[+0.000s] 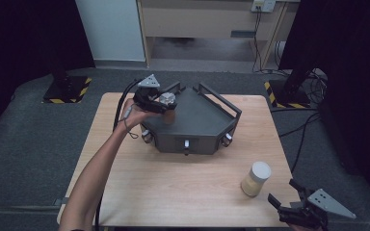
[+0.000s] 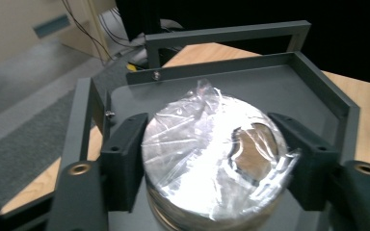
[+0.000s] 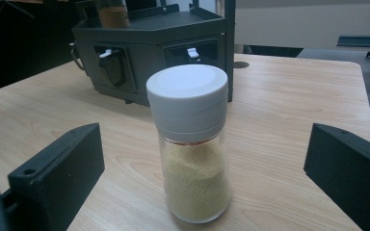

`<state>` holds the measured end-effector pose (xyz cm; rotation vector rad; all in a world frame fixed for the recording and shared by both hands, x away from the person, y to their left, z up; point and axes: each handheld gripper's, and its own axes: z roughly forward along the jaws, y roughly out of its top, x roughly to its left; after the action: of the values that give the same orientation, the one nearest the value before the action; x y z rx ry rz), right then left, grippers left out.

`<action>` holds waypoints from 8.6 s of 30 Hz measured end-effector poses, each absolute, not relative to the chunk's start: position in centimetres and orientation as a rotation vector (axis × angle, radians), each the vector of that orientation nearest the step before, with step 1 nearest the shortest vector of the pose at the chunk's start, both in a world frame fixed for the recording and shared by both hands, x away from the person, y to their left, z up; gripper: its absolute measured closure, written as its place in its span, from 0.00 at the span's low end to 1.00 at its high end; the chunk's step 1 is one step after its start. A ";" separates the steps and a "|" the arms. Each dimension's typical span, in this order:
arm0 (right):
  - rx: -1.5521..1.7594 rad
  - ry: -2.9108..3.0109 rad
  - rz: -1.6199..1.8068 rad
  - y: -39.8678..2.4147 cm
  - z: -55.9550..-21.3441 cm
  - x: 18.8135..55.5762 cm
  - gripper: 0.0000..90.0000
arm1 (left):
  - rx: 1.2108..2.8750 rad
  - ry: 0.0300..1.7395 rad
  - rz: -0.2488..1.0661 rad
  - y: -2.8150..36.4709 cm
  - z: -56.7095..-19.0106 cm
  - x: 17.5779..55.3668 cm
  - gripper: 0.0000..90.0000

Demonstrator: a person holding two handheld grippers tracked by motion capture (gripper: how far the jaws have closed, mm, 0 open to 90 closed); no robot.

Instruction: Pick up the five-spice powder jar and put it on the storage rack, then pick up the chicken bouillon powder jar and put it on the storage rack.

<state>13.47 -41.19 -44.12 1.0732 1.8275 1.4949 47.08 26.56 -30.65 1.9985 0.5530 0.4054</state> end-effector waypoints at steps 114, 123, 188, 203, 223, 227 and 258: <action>1.061 1.845 1.483 -40.9 -43.9 13.6 0.01 | 1.690 0.681 0.482 38.7 -44.7 19.2 0.11; 1.053 1.851 1.487 -41.0 -43.9 13.7 0.01 | 1.653 0.673 0.460 39.4 -45.0 19.4 0.07; 1.022 1.826 1.536 -43.1 -42.0 13.3 0.01 | 1.612 0.659 0.444 40.8 -45.6 19.3 0.04; 0.982 1.925 1.495 -44.7 -37.9 14.9 0.01 | 1.608 0.666 0.432 40.9 -45.7 19.4 0.04; 0.931 2.020 1.459 -43.8 -36.6 17.4 0.01 | 1.614 0.667 0.424 40.7 -45.6 19.5 0.04; 0.932 2.028 1.461 -43.4 -37.1 17.9 0.01 | 1.614 0.668 0.425 40.7 -45.6 19.5 0.04; 0.899 2.056 1.397 -40.3 -41.4 21.1 0.05 | 1.622 0.669 0.421 40.5 -45.6 19.5 0.04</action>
<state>21.08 -40.30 -41.37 0.8993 2.0563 1.3967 19.46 40.51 -45.58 1.6219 0.6688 0.4211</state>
